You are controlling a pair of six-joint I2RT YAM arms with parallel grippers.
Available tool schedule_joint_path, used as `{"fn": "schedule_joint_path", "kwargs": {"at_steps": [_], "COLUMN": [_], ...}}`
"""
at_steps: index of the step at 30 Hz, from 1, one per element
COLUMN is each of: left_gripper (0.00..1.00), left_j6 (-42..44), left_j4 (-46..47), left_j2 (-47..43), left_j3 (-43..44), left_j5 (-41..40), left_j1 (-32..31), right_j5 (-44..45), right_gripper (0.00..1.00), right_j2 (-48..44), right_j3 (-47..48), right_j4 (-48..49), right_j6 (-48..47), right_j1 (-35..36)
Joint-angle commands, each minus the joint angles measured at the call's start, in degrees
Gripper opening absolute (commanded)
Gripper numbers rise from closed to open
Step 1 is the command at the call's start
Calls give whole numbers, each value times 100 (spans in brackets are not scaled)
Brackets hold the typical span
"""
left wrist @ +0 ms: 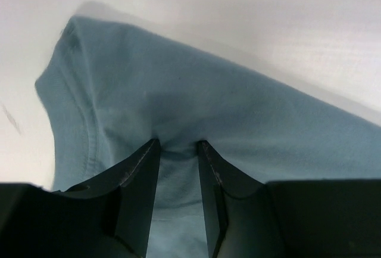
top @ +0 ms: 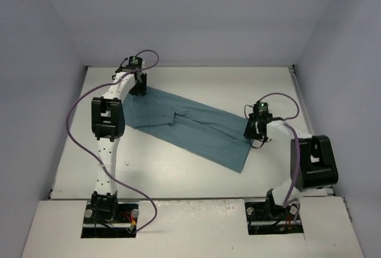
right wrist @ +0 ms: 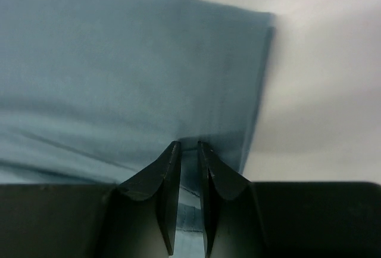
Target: Fold and stack the t-shirts
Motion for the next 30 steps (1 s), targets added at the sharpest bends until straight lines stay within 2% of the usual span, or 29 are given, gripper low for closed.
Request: {"fn": "schedule_joint_path", "kwargs": {"at_steps": [1, 3, 6, 10, 12, 14, 17, 19, 24, 30], "left_gripper": [34, 37, 42, 49, 54, 58, 61, 61, 61, 61], "left_j6": [851, 1004, 913, 452, 199, -185, -804, -1071, -1549, -1676], "left_j4": [-156, -173, -162, -146, -142, -160, -164, -159, -173, -187], "left_j2": [600, 873, 983, 396, -398, -1148, -2132, -2412, -2317, -1568], "left_j3": [1197, 1836, 2274, 2422, 1849, 1076, -298, -861, -1473, -1222], "left_j5": [-272, -302, -261, -203, -518, -731, -1014, -1050, -950, -910], "left_j1": [-263, -452, -559, -617, -617, -617, -617, -641, -678, -672], "right_j5": [322, 542, 664, 1033, 1081, 1136, 1053, 847, -38, -149], "right_gripper": [15, 15, 16, 17, 20, 27, 38, 41, 41, 42], "right_j2": [-837, -1101, -1432, -1636, -1610, -1509, -949, -530, 487, 872], "right_j3": [-567, -736, -793, -284, 272, 762, 1320, 1606, 1893, 1736], "right_j4": [-511, -551, -702, -1028, -1071, -1078, -1063, -1058, -890, -657], "right_j6": [1125, 1465, 1801, 1365, 559, -261, -1304, -2012, -2499, -2527], "right_j1": [1049, 1501, 2149, 2745, 2793, 2775, 2729, 2665, 2348, 2218]}}
